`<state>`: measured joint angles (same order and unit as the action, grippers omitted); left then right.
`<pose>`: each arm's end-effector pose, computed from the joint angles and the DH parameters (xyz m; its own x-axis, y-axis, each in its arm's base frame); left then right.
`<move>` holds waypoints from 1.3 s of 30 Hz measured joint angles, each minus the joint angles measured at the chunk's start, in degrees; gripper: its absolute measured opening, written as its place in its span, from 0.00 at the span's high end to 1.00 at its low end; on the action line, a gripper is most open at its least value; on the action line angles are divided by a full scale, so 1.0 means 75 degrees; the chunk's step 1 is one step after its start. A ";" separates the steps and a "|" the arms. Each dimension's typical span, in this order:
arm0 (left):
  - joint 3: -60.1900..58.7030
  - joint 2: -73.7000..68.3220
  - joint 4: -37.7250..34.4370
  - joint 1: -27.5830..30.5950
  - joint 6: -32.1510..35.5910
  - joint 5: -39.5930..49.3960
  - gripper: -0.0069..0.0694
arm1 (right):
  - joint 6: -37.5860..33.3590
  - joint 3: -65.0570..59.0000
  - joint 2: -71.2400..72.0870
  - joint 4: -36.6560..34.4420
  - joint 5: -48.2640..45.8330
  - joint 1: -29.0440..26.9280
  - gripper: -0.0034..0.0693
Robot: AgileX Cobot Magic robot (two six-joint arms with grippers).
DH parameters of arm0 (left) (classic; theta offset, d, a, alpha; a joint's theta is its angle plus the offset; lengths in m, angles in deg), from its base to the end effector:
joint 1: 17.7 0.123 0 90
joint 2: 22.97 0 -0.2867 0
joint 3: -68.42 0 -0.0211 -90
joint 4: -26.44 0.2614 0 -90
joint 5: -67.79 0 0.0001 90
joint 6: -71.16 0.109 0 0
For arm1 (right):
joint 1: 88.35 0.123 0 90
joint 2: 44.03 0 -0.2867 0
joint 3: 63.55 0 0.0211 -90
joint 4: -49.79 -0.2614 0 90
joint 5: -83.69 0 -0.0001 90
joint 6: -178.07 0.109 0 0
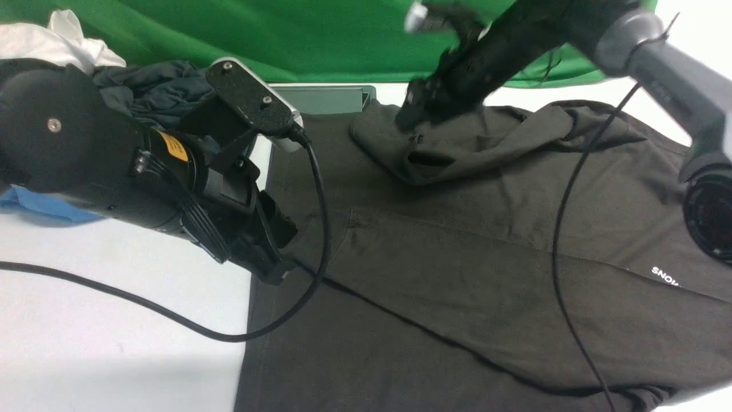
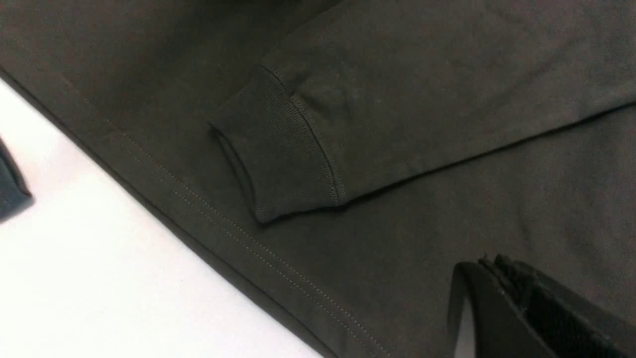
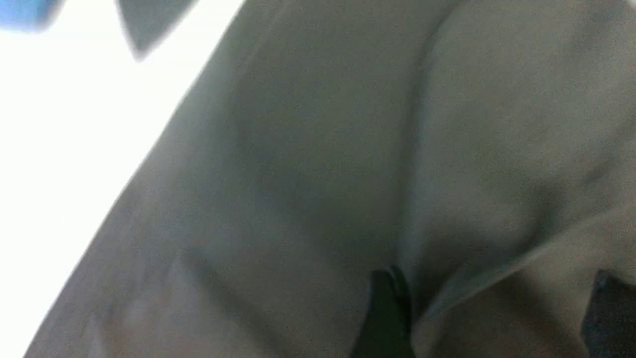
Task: Fold a long-sleeved shirt on a white desktop.
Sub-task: 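Fold the left side of the dark shirt inward over its body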
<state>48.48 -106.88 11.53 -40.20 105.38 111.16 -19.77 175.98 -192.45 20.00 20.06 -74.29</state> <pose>0.2587 -0.1280 0.2767 -0.5210 0.6366 -0.5685 0.7328 0.6752 0.0845 0.5267 0.1820 0.2155 -0.8038 -0.2589 -0.5356 -0.4900 0.7986 0.3495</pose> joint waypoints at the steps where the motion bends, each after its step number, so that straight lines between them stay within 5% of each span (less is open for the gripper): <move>1: 0.0000 0.0000 0.0000 0.0000 0.0000 0.0000 0.89 | 0.0092 0.0010 0.0000 0.0041 0.0175 -0.0046 0.25; 10: 0.0000 0.0000 -0.0057 0.0000 0.0000 0.0000 0.89 | 0.0804 0.0012 -0.0805 0.0129 0.1515 -0.0084 0.26; 20: 0.0000 0.0000 -0.0138 0.0000 0.0000 -0.0007 0.89 | 0.0874 0.0012 -0.1170 -0.0224 0.1647 0.0073 0.28; 28: 0.0000 0.0000 -0.0169 0.0000 0.0000 -0.0001 0.89 | 0.0914 0.0012 -0.1278 -0.0257 0.1765 0.0276 0.42; 39: 0.0000 0.0000 -0.0184 0.0000 0.0000 -0.0001 0.89 | 0.1441 0.0012 -0.1278 -0.0216 0.1992 0.0155 0.39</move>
<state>48.48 -106.88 10.15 -40.20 105.38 111.16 -8.97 176.07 -202.03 18.38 35.01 -73.13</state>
